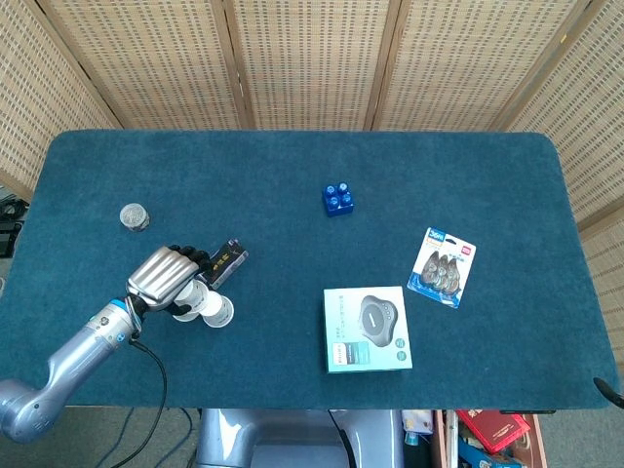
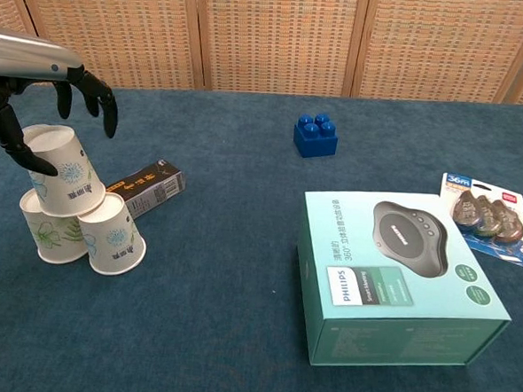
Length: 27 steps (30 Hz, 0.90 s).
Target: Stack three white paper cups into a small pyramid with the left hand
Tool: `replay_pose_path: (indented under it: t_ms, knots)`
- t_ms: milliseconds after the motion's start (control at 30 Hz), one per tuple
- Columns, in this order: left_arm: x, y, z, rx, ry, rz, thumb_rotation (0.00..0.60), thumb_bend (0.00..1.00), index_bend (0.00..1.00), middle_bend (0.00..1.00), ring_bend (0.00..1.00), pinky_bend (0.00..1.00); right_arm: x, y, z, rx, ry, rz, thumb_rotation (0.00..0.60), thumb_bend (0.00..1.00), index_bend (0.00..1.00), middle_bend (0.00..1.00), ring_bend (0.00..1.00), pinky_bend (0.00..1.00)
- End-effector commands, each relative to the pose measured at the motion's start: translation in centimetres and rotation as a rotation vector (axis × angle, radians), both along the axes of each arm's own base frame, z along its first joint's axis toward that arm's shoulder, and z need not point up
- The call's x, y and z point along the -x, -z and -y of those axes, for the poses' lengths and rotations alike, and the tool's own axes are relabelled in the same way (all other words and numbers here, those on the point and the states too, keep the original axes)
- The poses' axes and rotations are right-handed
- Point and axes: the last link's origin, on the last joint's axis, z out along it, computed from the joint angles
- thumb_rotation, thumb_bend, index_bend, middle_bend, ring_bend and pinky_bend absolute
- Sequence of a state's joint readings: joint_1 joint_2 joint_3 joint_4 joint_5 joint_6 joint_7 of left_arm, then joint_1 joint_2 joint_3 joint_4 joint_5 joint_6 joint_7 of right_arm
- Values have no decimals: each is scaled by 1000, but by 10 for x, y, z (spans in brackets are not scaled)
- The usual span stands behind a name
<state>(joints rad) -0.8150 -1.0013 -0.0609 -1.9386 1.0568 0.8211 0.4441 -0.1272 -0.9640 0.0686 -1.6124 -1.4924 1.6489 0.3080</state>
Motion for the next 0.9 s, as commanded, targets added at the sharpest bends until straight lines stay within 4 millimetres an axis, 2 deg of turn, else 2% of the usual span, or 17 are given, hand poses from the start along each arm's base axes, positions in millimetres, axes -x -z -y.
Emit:
replay_pose_path:
  t_ms: [33,167,333,567,667,700,733,900]
  knots:
    - [-1,-1,2,9,-1,5,600,213,134,58,93,220,0,0,0,1,0,0,600,0,0,0,0,0]
    - [-3,-6,4,10,1,24,600,213,70,10,81,219,0,-1,0,1,0,1,600,0,0,0,0,0]
    - [-4,-16,6,-12,1,57,600,213,2,0,27,206,-1,0,-1,-2,-2,-1,600,0,0,0,0,0]
    - [3,-47,9,-121,-26,168,600,212,0,0,0,4,-2,0,-2,-2,-9,0,600,0,0,0,0,0]
    - [29,-69,17,-223,-76,216,600,210,0,0,0,0,-3,-1,-4,-1,-16,2,600,0,0,0,0,0]
    - [54,-82,27,-310,-131,225,600,209,0,0,0,0,-4,-1,-5,-2,-20,4,600,0,0,0,0,0]
    - [69,-87,37,-358,-149,236,600,209,0,0,0,0,-4,0,-6,-4,-23,5,600,0,0,0,0,0]
    - [112,-96,64,-475,-233,279,600,209,0,0,0,0,-5,-1,-7,-9,-30,7,600,0,0,0,0,0]
